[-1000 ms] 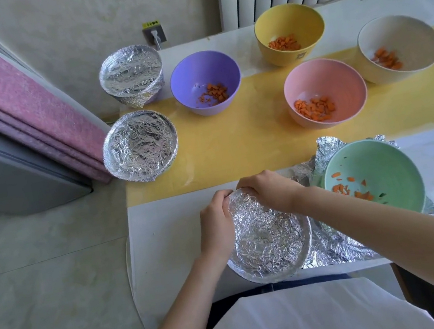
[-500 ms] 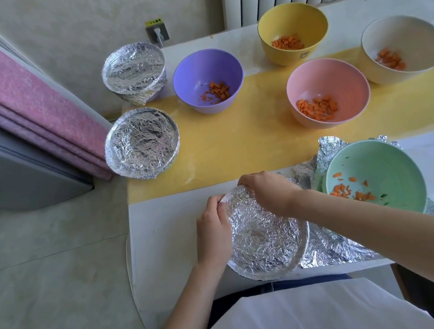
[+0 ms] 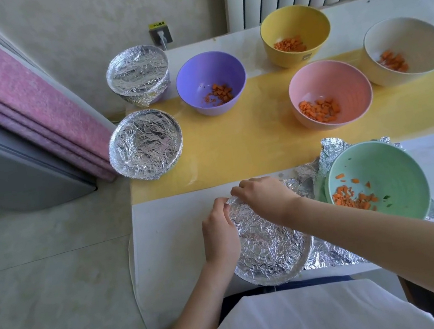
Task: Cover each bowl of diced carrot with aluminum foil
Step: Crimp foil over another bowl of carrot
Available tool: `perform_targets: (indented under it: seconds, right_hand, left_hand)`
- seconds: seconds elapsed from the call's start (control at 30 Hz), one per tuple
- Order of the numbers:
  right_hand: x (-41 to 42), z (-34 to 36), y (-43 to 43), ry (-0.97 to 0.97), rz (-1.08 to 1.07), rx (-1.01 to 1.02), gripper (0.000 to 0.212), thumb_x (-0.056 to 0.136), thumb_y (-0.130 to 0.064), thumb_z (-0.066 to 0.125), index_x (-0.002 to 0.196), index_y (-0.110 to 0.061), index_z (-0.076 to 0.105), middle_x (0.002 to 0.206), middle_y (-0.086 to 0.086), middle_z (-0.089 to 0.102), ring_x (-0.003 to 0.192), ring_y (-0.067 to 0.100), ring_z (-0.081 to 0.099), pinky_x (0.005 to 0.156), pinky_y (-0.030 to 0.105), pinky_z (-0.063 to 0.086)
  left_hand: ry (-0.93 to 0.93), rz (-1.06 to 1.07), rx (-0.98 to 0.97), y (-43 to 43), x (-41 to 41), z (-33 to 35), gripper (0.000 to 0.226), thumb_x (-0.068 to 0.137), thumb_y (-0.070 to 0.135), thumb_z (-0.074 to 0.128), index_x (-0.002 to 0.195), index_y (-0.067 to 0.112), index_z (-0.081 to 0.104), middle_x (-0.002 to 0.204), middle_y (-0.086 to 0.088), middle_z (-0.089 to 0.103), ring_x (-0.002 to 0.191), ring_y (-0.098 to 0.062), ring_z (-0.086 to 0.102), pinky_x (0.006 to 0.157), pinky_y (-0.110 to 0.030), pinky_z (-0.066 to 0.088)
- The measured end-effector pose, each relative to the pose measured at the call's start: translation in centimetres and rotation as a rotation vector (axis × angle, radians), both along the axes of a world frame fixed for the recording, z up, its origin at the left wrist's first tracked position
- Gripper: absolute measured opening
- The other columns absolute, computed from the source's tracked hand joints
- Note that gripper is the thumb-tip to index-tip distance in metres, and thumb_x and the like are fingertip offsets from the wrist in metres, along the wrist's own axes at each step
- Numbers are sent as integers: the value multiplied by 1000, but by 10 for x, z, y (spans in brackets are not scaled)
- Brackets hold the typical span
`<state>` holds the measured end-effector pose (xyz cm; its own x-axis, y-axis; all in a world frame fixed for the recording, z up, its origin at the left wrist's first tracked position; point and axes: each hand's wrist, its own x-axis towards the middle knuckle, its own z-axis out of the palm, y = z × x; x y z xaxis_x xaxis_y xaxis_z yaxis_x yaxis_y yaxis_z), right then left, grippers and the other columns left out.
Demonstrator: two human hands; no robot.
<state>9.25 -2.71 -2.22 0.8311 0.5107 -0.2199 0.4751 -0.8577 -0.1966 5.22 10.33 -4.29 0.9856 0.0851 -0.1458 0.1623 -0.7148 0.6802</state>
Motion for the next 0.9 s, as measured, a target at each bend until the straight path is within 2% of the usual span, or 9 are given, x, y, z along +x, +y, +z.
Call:
perform_targets:
  seconds: [0.07,0.1,0.17,0.23,0.47,0.53,0.63,0.77,0.9]
  right_hand:
    - [-2,-1,3,-46,26,-18,30,68,2,71,94,-7,60,79,6,62,66,21,60,49,25,34]
    - [-2,-2,4,-36,16,-22,30,68,1,71,95,-7,60,79,6,62,66,22,61,50,25,32]
    - [-1,-1,4,25,-28,1,28,85,1,51,111,-9,54,97,8,61,84,25,60,58,29,34]
    - [2,-5,4,72,-82,38,30,90,1,41,115,-11,52,103,7,61,88,26,60,62,32,39]
    - [3,-13,-12,193,-137,268,25,100,-19,40,116,-15,59,105,4,66,91,27,62,71,35,45]
    - [-2,-16,-19,209,-171,333,27,100,-16,42,121,-17,59,104,5,68,88,25,64,72,35,48]
    - [-5,-18,-25,198,-231,372,24,97,-10,44,110,-12,64,87,10,69,74,29,63,65,37,48]
    - [-4,-15,-27,171,-222,375,21,97,-11,45,103,-10,65,79,10,68,68,30,62,62,40,49]
    - [-5,-9,-26,219,-203,377,25,100,-15,41,114,-13,61,93,9,69,79,28,65,67,36,50]
  left_hand:
    - [4,-6,5,0,0,0,22,99,12,40,109,7,59,86,-14,67,74,-32,56,59,-31,26]
    - [6,-9,9,-1,0,0,22,99,12,40,108,7,59,85,-14,67,71,-31,54,58,-31,25]
    - [10,-16,15,-2,0,1,22,99,12,40,108,7,59,83,-14,66,68,-29,51,58,-30,24]
    - [10,-23,19,-1,1,1,22,98,11,41,109,8,59,83,-14,66,71,-32,55,59,-31,27]
    - [-33,-27,42,1,-6,0,24,99,11,39,112,9,58,83,-11,65,74,-32,57,59,-31,27]
    - [-46,-6,38,2,-10,0,24,98,10,38,112,9,58,91,-11,67,82,-31,60,61,-30,30]
    - [-60,-42,24,2,-11,2,23,98,10,40,112,10,58,87,-9,67,78,-30,59,60,-30,29]
    - [-48,-129,-104,1,-4,5,24,97,12,43,113,12,61,81,-1,64,66,-8,54,60,-23,36]
    - [-73,-127,-118,0,1,7,23,96,4,45,107,9,64,71,5,58,60,4,50,55,-10,32]
